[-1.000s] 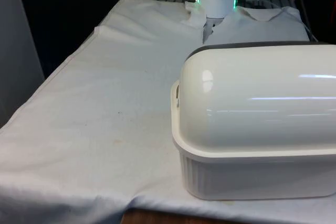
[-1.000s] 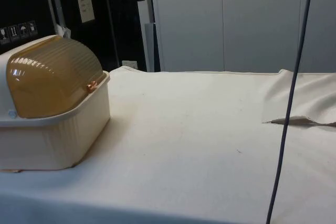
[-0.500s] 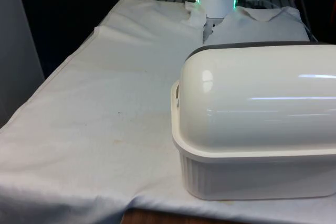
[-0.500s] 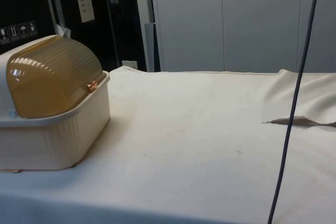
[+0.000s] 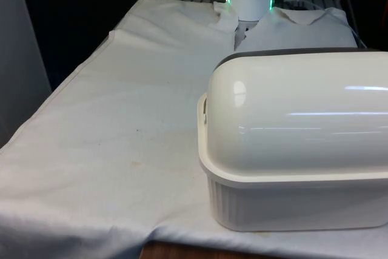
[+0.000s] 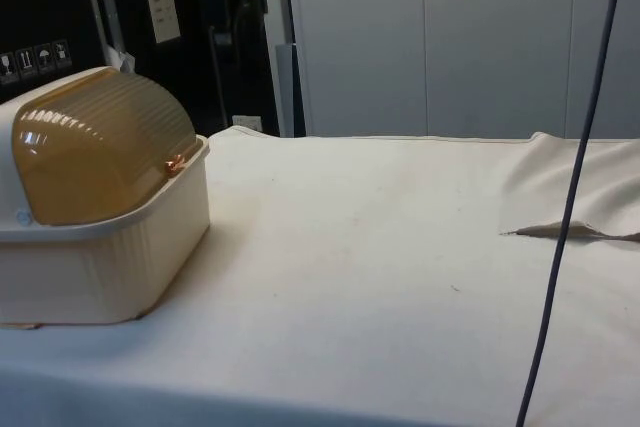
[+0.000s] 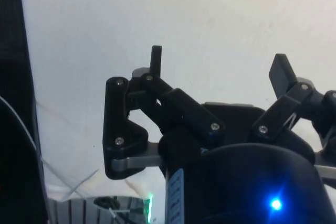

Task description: Open the lid, then close it.

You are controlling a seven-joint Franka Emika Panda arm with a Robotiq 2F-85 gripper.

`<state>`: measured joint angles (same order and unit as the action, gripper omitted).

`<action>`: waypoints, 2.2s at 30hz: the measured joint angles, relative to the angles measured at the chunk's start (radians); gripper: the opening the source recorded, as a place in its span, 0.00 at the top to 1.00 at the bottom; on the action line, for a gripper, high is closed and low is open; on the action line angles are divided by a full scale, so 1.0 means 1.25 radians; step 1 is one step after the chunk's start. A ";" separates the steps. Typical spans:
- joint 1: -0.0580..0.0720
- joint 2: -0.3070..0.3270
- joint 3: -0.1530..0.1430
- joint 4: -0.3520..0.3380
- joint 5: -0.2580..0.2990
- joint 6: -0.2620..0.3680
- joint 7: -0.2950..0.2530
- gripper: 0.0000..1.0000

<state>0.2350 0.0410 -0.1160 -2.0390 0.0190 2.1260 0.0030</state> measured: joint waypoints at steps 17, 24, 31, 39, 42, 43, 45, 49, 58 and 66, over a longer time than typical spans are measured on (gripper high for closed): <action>0.004 0.024 0.019 -0.066 -0.025 0.145 0.013 0.00; 0.006 0.043 0.031 -0.079 -0.050 0.193 0.037 0.00; 0.006 0.063 0.040 -0.087 -0.058 0.231 0.050 0.00; 0.005 0.090 0.042 -0.090 -0.058 0.269 0.051 0.00; 0.004 0.103 0.041 -0.090 -0.058 0.286 0.050 0.00; 0.003 0.107 0.041 -0.090 -0.058 0.292 0.050 0.00; 0.003 0.113 0.041 -0.090 -0.058 0.298 0.050 0.00; 0.002 0.138 0.040 -0.083 -0.058 0.322 0.050 0.00; 0.001 0.162 0.039 -0.076 -0.058 0.361 0.050 0.00; 0.001 0.176 0.037 -0.068 -0.058 0.390 0.050 0.00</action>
<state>0.2360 0.2610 -0.0700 -2.1240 -0.0530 2.6130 0.0660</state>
